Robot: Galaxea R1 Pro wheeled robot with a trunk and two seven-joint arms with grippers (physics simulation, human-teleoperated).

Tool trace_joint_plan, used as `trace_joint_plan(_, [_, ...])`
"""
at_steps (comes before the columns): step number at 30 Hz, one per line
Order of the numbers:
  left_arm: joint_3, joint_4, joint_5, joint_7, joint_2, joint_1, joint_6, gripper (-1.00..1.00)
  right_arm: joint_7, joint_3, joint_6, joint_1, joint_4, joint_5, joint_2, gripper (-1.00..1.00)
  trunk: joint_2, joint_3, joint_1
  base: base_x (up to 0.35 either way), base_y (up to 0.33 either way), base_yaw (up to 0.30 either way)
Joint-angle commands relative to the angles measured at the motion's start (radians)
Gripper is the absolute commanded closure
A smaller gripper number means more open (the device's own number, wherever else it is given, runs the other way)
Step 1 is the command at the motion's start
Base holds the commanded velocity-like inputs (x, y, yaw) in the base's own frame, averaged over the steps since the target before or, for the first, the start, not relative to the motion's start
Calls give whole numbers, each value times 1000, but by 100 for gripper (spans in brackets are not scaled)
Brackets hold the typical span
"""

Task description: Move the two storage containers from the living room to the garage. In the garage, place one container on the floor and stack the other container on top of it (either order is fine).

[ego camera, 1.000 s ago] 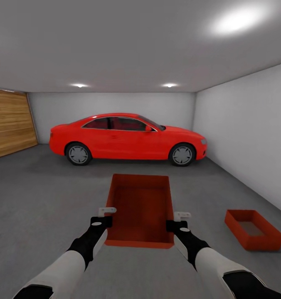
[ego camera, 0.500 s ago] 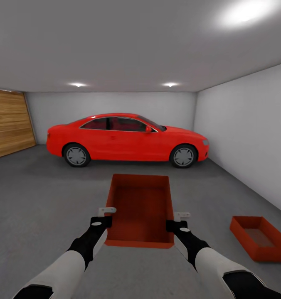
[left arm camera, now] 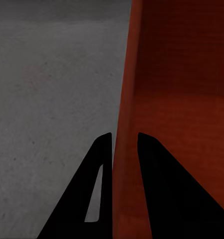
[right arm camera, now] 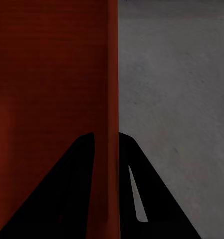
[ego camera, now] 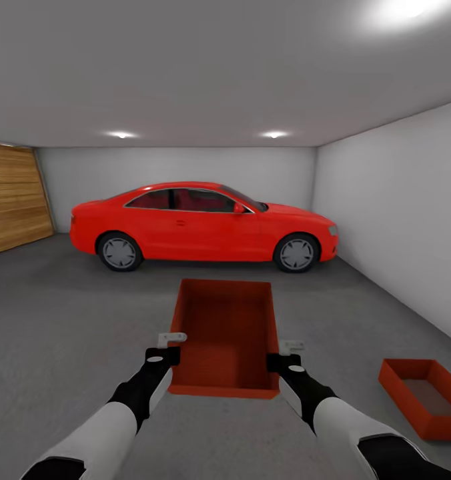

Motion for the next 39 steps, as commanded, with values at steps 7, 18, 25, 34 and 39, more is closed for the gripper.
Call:
trace_joint_plan(7, [1,-2,-12,33,21,0,10,100,-6,-4,5,-1,-1,1,-21,100,-1,0,1,322,0,-219])
trace_joint_plan(18, [1,-2,-12,33,21,0,10,100,-6,-4,4,-1,-1,1,-20,100,-1,0,1,322,0,-289])
trace_joint_plan(25, [1,-2,-11,33,21,0,10,100,-6,-4,3,-1,-1,1,-21,100,-1,0,1,322,0,-290])
trace_joint_plan(34, [1,-2,-11,33,21,0,10,100,-6,-4,0,-1,-1,1,-21,100,-1,0,1,322,0,-290])
trace_joint_plan(39, [1,-2,-11,33,21,0,10,100,-6,-4,0,-1,-1,1,-22,100,-1,0,1,322,0,-290])
